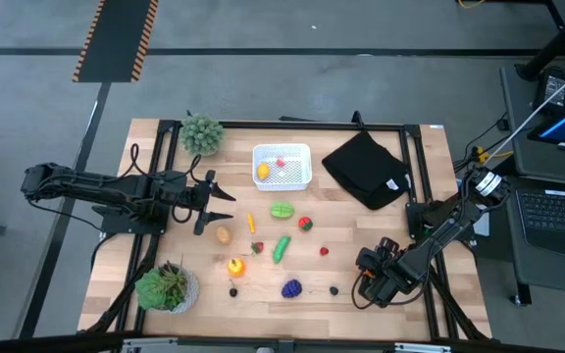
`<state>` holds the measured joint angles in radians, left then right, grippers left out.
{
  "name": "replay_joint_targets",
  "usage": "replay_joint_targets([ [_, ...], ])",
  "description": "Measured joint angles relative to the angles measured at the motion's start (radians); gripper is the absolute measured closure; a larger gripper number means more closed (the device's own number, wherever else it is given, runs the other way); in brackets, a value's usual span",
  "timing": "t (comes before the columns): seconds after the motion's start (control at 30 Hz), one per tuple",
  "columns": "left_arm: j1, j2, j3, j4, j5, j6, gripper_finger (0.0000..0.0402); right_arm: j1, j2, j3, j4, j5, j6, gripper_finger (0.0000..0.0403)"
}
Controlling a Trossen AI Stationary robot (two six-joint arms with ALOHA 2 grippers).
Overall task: Pick and placing Produce into tupperware
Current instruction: Put the pumpkin into the white bin
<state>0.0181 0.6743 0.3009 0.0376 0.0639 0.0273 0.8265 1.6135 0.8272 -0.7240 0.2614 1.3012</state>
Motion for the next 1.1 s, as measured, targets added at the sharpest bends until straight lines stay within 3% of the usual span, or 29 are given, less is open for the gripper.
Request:
replay_joint_targets([
  [0.33, 0.000, 0.000, 0.000, 0.000, 0.000, 0.000, 0.0171, -0.006, -0.008, 0.001, -0.002, 0.003, 0.002, 0.0160],
  [0.63, 0.000, 0.000, 0.000, -0.001, 0.000, 0.001, 0.0171, -0.045, -0.012, 0.054, -0.063, 0.161, 0.003, 0.0160],
  [1.1, 0.000, 0.000, 0.000, -0.002, 0.000, 0.001, 0.0171, -0.124, -0.084, 0.164, -0.090, 0.265, -0.103, 0.0166],
])
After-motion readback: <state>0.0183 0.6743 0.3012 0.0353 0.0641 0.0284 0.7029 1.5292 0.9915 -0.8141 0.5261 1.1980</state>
